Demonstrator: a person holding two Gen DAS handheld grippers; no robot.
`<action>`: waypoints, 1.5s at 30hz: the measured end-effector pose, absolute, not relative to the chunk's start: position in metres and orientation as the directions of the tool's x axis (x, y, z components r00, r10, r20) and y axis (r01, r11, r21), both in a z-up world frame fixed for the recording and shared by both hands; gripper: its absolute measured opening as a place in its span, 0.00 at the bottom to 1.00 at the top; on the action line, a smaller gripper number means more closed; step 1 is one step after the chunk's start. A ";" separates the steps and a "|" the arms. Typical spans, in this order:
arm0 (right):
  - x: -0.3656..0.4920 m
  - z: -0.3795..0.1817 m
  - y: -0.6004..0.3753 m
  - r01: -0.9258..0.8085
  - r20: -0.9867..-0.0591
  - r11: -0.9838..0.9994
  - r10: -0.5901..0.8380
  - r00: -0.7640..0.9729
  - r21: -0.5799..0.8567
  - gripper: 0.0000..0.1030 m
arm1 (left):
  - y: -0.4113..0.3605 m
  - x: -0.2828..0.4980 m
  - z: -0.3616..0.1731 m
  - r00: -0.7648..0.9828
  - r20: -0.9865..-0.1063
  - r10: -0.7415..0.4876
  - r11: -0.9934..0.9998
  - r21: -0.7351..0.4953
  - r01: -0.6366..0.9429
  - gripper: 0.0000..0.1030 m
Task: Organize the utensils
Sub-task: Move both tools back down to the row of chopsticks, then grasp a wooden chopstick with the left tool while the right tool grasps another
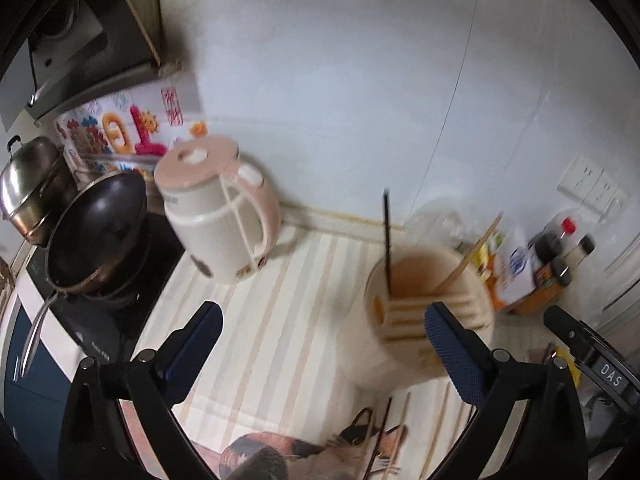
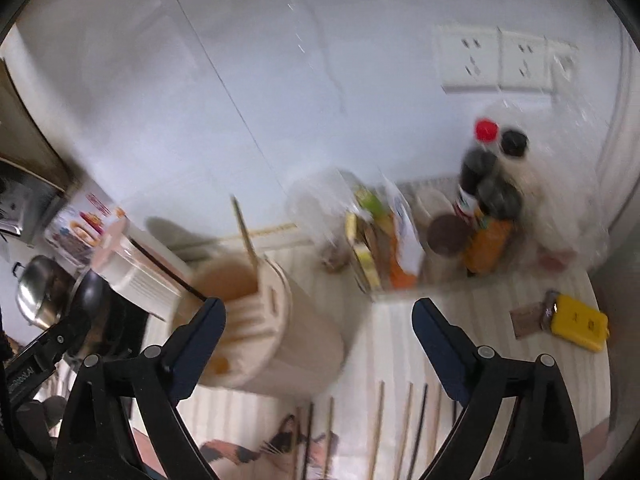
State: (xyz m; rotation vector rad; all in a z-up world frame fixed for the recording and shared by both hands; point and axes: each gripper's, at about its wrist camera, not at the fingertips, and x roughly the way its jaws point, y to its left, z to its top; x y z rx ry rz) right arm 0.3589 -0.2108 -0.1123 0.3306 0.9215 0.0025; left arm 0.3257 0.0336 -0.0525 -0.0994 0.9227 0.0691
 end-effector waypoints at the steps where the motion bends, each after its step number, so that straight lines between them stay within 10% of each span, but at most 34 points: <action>1: 0.355 -0.122 -0.212 0.149 -0.796 0.950 0.138 0.590 0.275 0.93 | 0.033 0.324 -0.060 0.589 -0.808 0.019 0.994 -0.050 -0.100 1.00; 5: 0.343 -0.159 -0.215 0.177 -0.847 0.954 0.120 0.518 0.243 0.83 | 0.025 0.316 -0.105 0.517 -0.854 0.053 0.996 0.009 -0.087 1.00; 16: 0.313 -0.268 -0.229 0.245 -0.951 0.943 0.159 0.266 0.226 0.16 | -0.005 0.295 -0.239 0.214 -0.977 -0.021 1.000 -0.018 0.013 0.88; 27: 0.302 -0.323 -0.223 0.261 -0.977 0.946 0.157 0.143 0.191 0.15 | -0.046 0.291 -0.313 0.061 -0.998 -0.031 0.990 -0.022 0.140 0.41; 31: 0.302 -0.338 -0.218 0.262 -0.978 0.944 0.180 0.105 0.202 0.15 | -0.052 0.292 -0.310 0.079 -0.996 -0.033 0.988 -0.020 0.154 0.05; 45: 0.314 -0.369 -0.172 0.137 -1.000 0.990 0.018 0.009 0.019 0.07 | 0.009 0.295 -0.310 0.078 -0.997 0.001 0.999 0.003 0.032 0.04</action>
